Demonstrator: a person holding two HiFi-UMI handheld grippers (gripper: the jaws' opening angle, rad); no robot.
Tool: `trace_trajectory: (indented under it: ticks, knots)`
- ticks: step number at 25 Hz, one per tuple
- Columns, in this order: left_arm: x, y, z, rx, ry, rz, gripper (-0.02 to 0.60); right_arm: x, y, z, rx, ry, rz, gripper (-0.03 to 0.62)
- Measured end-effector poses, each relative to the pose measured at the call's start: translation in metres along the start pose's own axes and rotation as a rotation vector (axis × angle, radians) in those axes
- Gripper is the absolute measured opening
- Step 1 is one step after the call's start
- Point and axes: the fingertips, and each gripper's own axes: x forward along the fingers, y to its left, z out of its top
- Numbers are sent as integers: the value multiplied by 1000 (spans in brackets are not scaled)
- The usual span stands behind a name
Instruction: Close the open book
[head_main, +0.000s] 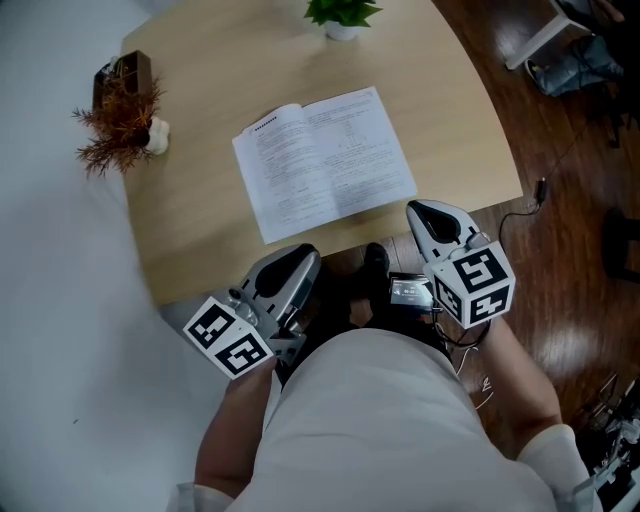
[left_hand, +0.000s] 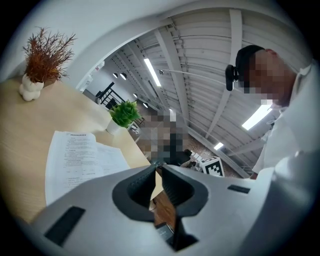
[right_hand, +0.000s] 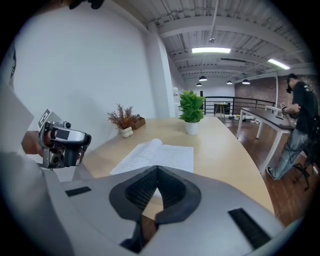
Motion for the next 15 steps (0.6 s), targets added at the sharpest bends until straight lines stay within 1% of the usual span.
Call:
trace_trajectory:
  ticks: [4, 8, 12, 15]
  knots:
    - [-8, -13, 2, 36, 3, -9, 34, -8, 14, 9, -8, -14, 37, 3]
    - [-18, -18, 4, 50, -3, -1, 34, -16, 31, 20, -20, -26, 76, 2]
    - [-28, -21, 14, 70, -16, 13, 34, -19, 46, 32, -44, -35, 110, 2]
    - [-33, -25, 24, 93, -33, 20, 34, -20, 52, 42, -35, -41, 135, 2]
